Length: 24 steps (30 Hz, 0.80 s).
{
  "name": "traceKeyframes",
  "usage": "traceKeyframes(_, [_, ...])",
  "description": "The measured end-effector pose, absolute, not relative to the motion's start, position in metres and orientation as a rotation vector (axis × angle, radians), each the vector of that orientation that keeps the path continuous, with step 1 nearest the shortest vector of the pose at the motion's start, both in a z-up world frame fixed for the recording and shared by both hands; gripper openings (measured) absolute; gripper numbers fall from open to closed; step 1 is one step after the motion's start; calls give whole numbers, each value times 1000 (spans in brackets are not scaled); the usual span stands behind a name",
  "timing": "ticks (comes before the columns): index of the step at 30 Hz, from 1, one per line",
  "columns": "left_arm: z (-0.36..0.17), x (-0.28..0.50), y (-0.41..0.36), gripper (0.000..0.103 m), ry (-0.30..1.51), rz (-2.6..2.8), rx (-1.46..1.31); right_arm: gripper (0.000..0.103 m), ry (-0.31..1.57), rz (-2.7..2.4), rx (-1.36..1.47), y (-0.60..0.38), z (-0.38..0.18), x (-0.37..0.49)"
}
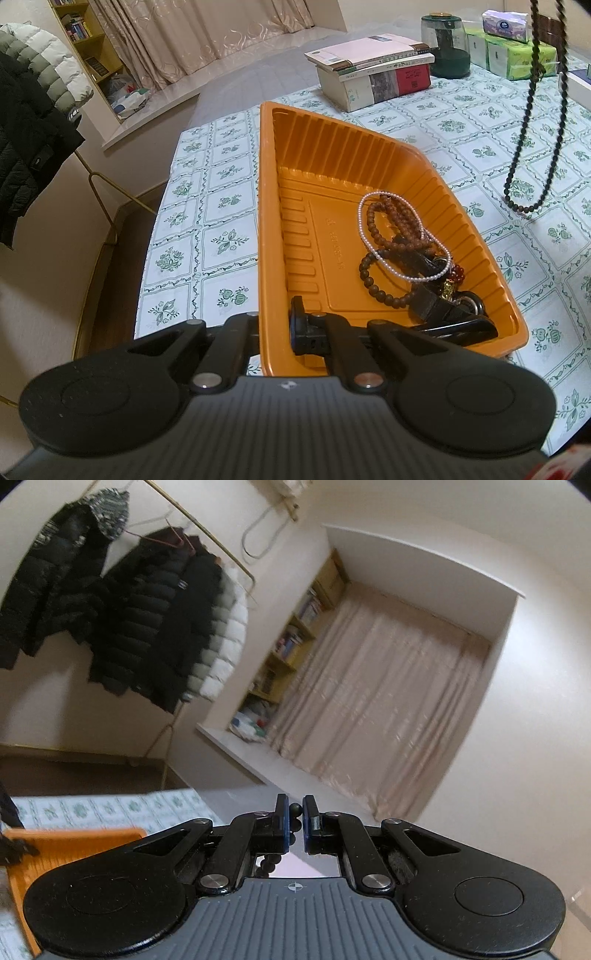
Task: Organize jewelry
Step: 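Lift the dark bead necklace high off the cloth with the right gripper, then hold the tray with the left gripper while the right gripper lowers the necklace inside and opens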
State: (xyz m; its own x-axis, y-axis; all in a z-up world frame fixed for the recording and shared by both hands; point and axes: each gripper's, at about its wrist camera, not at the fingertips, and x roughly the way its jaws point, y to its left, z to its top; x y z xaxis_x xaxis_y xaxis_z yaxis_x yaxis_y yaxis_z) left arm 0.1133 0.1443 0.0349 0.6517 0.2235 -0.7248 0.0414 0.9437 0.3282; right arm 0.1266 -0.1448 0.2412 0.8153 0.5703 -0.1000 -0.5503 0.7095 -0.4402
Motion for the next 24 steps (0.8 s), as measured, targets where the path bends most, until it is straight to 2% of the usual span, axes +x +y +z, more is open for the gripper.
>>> traceKeyframes(13, [34, 112, 150, 3, 854, 99, 305, 7, -167, 762, -514, -74, 289, 118])
traceKeyframes(24, [32, 111, 155, 3, 850, 95, 286, 7, -81, 879, -685, -2, 245, 140])
